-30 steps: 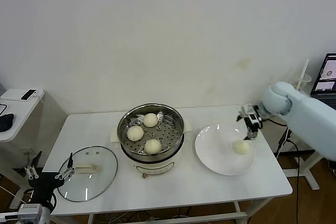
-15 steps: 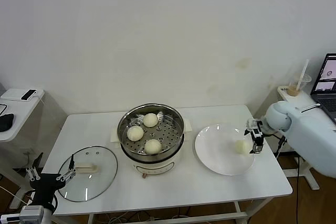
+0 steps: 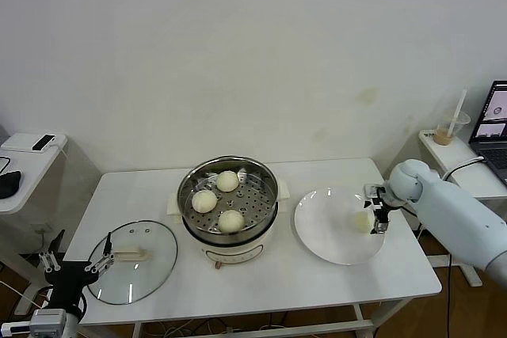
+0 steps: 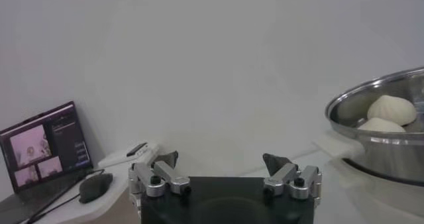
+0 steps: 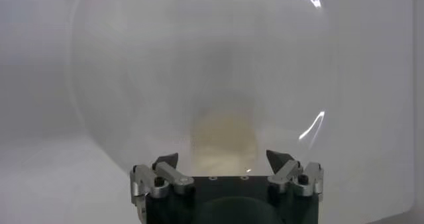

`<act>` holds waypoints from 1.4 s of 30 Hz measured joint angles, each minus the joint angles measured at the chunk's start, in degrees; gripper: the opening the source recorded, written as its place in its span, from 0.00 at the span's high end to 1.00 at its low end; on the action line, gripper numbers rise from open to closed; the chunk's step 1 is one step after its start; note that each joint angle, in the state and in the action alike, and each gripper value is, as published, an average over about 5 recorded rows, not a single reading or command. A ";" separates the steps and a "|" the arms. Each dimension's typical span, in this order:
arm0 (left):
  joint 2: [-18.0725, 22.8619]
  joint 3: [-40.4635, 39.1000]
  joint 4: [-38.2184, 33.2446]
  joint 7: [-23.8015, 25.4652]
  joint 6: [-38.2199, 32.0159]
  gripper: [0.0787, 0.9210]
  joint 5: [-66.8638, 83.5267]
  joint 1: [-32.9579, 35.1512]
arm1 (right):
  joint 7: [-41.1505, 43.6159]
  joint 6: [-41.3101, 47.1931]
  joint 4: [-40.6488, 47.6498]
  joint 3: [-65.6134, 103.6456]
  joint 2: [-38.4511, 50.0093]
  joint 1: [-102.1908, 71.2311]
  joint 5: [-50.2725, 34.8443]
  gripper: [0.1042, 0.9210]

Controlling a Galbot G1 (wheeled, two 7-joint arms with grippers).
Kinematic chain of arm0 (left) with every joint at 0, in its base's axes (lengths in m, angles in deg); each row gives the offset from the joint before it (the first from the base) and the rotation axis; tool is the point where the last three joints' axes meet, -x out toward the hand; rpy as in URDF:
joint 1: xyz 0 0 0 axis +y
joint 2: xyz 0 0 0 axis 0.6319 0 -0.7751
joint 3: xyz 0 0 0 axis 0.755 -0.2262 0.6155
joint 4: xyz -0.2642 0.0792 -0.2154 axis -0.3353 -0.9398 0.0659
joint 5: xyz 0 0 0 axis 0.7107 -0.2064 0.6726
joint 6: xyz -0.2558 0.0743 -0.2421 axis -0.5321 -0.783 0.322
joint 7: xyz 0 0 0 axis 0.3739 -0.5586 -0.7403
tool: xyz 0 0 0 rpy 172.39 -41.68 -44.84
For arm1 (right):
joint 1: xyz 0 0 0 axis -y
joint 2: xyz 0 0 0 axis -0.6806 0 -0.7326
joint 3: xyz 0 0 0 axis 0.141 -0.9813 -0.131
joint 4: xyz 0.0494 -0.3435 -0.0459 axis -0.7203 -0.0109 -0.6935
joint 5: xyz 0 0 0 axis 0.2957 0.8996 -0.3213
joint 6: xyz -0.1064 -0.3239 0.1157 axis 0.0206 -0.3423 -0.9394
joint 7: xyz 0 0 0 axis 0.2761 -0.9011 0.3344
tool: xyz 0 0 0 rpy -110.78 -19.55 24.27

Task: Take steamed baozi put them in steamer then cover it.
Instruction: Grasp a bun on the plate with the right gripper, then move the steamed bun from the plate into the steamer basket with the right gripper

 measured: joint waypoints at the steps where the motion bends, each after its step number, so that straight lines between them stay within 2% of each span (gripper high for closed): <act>1: 0.02 -0.06 0.05 0.00 0.00 0.12 -0.01 -0.05 | -0.09 -0.01 0.47 0.12 -0.30 -0.08 0.22 0.12; 11: 0.02 -0.04 0.10 0.00 0.00 0.12 -0.06 -0.08 | -0.86 0.00 3.51 0.86 -2.45 -0.55 1.50 0.24; 21: 0.16 0.12 -0.51 -0.03 -0.08 0.12 -0.06 0.41 | -1.10 0.11 4.13 1.72 -3.04 -0.53 1.36 0.40; 31: 0.13 0.20 -1.21 -0.05 -0.09 0.12 -0.04 0.52 | 0.34 1.18 0.75 0.75 -0.79 1.35 -1.38 0.43; 42: 0.05 -0.18 -1.57 -0.05 -0.09 0.12 -0.12 0.16 | 1.18 3.77 -7.55 -5.88 4.47 10.29 -9.55 0.43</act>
